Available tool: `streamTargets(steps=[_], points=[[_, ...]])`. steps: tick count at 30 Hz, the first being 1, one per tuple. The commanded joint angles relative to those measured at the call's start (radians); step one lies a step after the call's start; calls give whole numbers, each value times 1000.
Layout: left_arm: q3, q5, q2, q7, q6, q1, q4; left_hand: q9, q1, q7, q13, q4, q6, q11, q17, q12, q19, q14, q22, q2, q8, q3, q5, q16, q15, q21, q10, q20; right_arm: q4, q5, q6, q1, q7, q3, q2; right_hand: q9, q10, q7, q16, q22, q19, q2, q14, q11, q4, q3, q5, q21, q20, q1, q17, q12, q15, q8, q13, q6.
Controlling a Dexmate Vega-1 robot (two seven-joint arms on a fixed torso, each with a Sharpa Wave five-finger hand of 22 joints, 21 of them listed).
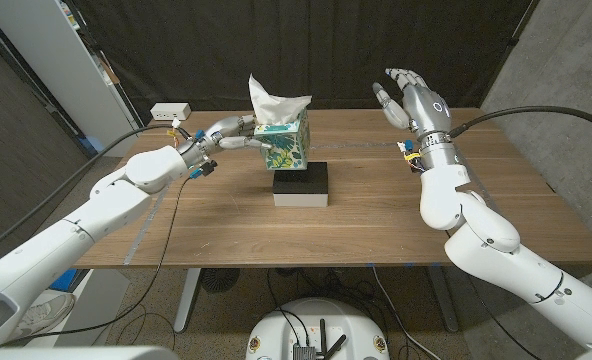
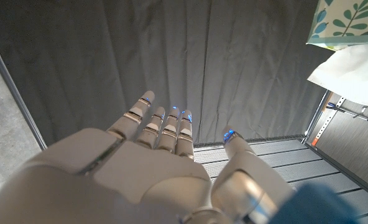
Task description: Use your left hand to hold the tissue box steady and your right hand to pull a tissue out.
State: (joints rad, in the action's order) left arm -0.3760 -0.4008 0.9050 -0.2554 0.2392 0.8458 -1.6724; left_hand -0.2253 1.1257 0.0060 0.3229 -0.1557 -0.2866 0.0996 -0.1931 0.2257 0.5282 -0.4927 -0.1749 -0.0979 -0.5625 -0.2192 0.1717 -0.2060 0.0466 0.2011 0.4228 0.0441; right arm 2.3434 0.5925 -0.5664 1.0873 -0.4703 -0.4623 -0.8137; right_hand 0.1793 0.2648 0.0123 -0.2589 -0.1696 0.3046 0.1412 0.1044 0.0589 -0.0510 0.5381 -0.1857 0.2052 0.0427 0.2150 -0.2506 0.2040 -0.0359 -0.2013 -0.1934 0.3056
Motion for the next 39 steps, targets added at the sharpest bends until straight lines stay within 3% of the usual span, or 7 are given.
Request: streamTargets(steps=[1, 39], points=[[-7, 4, -2, -9, -10, -14, 2, -2, -10, 2, 2, -2, 1, -2, -1, -3, -2, -7, -3, -9, -8, -11, 9, 1, 106, 2, 3, 5, -8, -6, 67, 17, 18, 34, 29, 2, 3, 0, -7, -6, 9, 43, 5, -2, 5, 4, 1, 5, -4, 1, -2, 1, -59, 3, -2, -6], [8, 4, 20, 15, -18, 28, -51, -2, -13, -1, 6, -6, 0, 0, -2, -4, -2, -7, -3, -8, -10, -18, 9, 0, 108, 3, 4, 6, 22, 125, 150, -24, 170, -15, 47, 3, -6, 8, -5, -7, 6, 45, -4, 1, 11, 10, 6, 2, -2, 12, -4, -5, -59, 8, -3, -15]])
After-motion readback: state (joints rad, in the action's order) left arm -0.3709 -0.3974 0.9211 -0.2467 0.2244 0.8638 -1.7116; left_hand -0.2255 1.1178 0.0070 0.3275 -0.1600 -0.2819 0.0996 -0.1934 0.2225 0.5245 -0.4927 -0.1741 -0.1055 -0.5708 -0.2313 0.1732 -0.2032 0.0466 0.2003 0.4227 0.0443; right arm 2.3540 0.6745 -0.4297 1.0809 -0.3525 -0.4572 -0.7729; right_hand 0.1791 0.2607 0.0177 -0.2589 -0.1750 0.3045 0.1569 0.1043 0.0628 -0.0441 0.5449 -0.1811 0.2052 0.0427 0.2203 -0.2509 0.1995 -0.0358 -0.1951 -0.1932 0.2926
